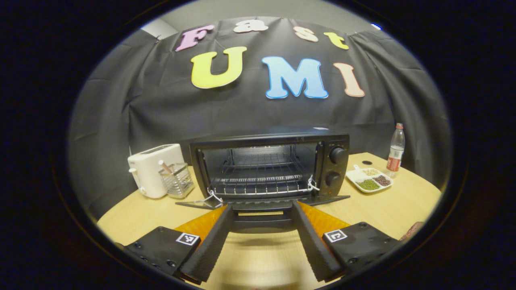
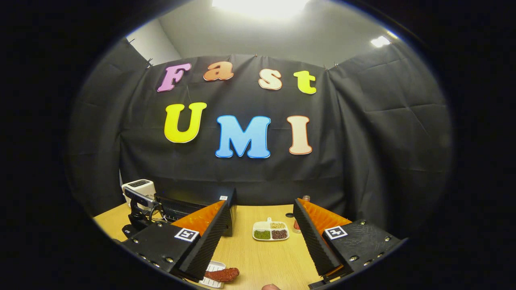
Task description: Open the electric oven with the left hand, put the food in, and close the electric oven.
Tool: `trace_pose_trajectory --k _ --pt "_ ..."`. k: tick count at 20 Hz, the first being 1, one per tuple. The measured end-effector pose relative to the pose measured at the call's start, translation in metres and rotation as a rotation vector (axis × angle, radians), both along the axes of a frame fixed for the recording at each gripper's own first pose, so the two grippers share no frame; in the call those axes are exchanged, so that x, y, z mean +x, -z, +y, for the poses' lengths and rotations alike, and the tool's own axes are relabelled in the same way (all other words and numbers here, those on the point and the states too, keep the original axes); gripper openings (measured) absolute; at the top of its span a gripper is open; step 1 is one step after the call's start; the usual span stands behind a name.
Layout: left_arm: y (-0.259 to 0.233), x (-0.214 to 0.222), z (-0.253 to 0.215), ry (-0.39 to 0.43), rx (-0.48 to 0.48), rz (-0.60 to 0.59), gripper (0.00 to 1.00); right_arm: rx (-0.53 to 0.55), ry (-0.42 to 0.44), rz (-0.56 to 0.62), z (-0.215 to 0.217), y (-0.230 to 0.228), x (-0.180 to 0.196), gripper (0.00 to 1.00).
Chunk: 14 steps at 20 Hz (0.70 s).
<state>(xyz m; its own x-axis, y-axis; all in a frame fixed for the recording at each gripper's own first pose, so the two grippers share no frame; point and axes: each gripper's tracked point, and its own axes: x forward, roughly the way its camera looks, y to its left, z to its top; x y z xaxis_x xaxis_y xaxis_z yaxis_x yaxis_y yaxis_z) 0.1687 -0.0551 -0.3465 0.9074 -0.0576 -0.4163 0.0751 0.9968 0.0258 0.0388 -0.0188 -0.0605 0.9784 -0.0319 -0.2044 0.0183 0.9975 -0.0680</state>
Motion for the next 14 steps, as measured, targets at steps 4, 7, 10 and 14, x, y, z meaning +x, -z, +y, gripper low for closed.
trace_pose_trajectory --k 4,7,10,14 --pt "0.020 -0.016 0.001 -0.007 0.003 0.046 1.00 0.008 -0.032 0.018 0.006 0.003 -0.001 0.97" --pt "0.035 -0.025 0.005 -0.011 0.020 0.085 1.00 0.007 -0.054 0.018 0.010 0.003 -0.005 0.97" --pt "0.042 -0.030 0.012 -0.021 0.028 0.106 0.97 0.007 -0.071 0.016 0.012 0.002 -0.005 0.97" --pt "0.025 -0.043 0.020 -0.029 0.032 0.091 0.97 0.030 -0.092 0.027 0.015 0.011 -0.008 0.97"
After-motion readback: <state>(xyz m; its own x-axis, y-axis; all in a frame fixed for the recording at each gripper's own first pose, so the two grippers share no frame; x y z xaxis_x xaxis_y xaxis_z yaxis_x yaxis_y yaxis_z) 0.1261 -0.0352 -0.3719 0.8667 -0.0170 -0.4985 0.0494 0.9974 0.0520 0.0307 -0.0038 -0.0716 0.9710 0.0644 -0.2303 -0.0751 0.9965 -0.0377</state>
